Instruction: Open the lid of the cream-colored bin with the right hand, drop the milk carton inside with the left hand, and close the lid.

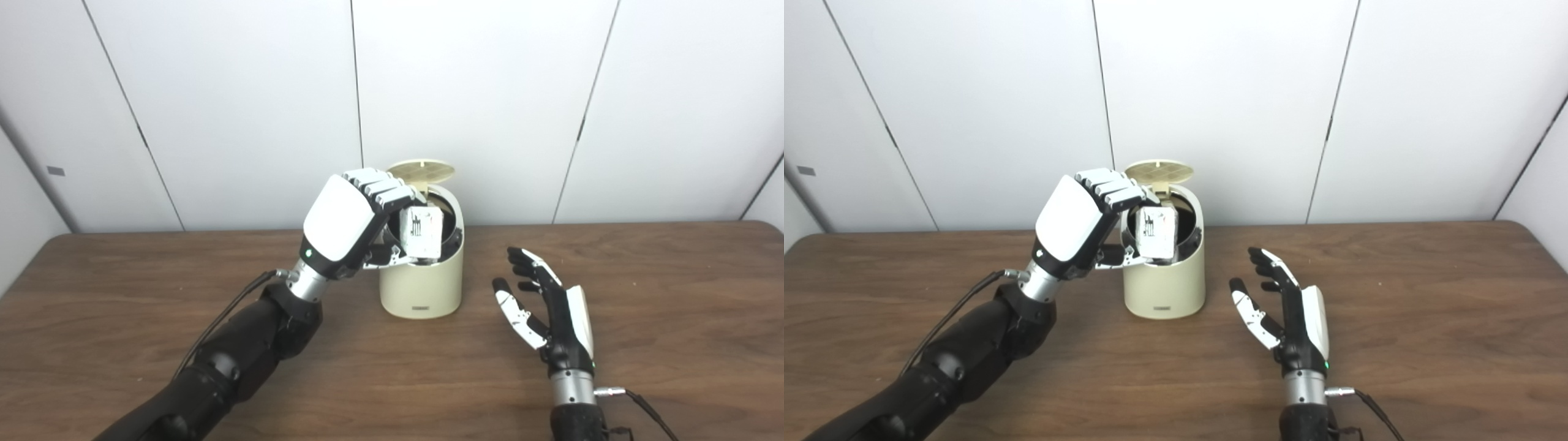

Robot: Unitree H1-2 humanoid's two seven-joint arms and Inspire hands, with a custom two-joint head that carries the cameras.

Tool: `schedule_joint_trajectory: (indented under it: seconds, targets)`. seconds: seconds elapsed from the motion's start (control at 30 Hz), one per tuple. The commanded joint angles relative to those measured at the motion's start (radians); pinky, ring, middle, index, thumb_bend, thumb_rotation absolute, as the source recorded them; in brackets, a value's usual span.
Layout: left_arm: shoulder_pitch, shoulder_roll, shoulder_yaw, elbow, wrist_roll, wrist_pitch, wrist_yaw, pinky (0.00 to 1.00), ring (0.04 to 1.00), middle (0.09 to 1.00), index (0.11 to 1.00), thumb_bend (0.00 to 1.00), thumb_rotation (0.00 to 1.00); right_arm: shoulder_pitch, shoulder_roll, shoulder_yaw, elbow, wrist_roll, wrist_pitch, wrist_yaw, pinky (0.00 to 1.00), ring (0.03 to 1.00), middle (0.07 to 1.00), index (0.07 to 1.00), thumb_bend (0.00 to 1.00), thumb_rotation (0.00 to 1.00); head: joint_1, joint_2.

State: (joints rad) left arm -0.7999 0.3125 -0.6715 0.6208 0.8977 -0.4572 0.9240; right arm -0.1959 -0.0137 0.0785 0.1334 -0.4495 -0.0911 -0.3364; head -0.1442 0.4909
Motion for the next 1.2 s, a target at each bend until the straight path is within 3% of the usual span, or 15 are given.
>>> schedule_joint_trajectory:
  seconds: [0.0, 0.1, 0.13, 0.17, 0.3, 0.37, 0.53, 1.17]
  targets:
    - [-0.025, 0.020, 0.014, -0.037, -0.026, -0.013, -0.012, 0.36, 0.434, 0.457, 0.526, 0.50, 0.00, 0.047, 0.016, 0.011, 0.017, 0.002, -0.003, 0.002, 0.69, 0.775, 0.790, 0.788, 0.21, 0.59, -0.001, 0.001]
    - [-0.016, 0.022, 0.021, -0.054, -0.052, -0.012, -0.058, 0.41, 0.447, 0.481, 0.505, 0.52, 0.03, 0.048, 0.015, 0.012, 0.013, 0.001, 0.002, 0.006, 0.69, 0.778, 0.793, 0.791, 0.21, 0.60, 0.000, 0.001]
    - [-0.015, 0.024, 0.020, -0.060, -0.062, -0.012, -0.072, 0.42, 0.462, 0.502, 0.515, 0.59, 0.12, 0.048, 0.014, 0.013, 0.014, -0.002, 0.000, 0.005, 0.69, 0.777, 0.792, 0.790, 0.21, 0.59, 0.000, 0.001]
    - [-0.014, 0.027, 0.018, -0.063, -0.065, -0.012, -0.081, 0.45, 0.503, 0.553, 0.573, 0.82, 0.30, 0.048, 0.013, 0.014, 0.015, -0.005, -0.004, 0.003, 0.69, 0.773, 0.789, 0.787, 0.21, 0.58, 0.000, 0.001]
    - [-0.008, 0.034, 0.020, -0.072, -0.043, -0.012, -0.094, 0.52, 0.613, 0.663, 0.696, 0.96, 0.40, 0.050, 0.013, 0.015, 0.009, -0.001, 0.005, 0.011, 0.69, 0.777, 0.791, 0.792, 0.22, 0.61, 0.000, 0.001]
    - [-0.003, 0.034, 0.024, -0.079, -0.038, -0.012, -0.101, 0.56, 0.672, 0.713, 0.753, 0.98, 0.42, 0.051, 0.013, 0.016, 0.007, -0.002, 0.008, 0.013, 0.69, 0.775, 0.791, 0.793, 0.22, 0.63, -0.001, 0.003]
    - [0.002, 0.032, 0.034, -0.079, -0.032, -0.012, -0.108, 0.59, 0.693, 0.735, 0.780, 0.97, 0.43, 0.050, 0.013, 0.016, 0.007, -0.006, 0.009, 0.012, 0.69, 0.774, 0.788, 0.790, 0.21, 0.59, 0.000, 0.004]
    - [0.006, 0.023, 0.052, -0.067, -0.018, -0.012, -0.104, 0.56, 0.635, 0.687, 0.740, 0.91, 0.38, 0.045, 0.009, 0.020, 0.023, -0.010, -0.010, 0.012, 0.68, 0.775, 0.791, 0.790, 0.20, 0.57, 0.001, 0.001]
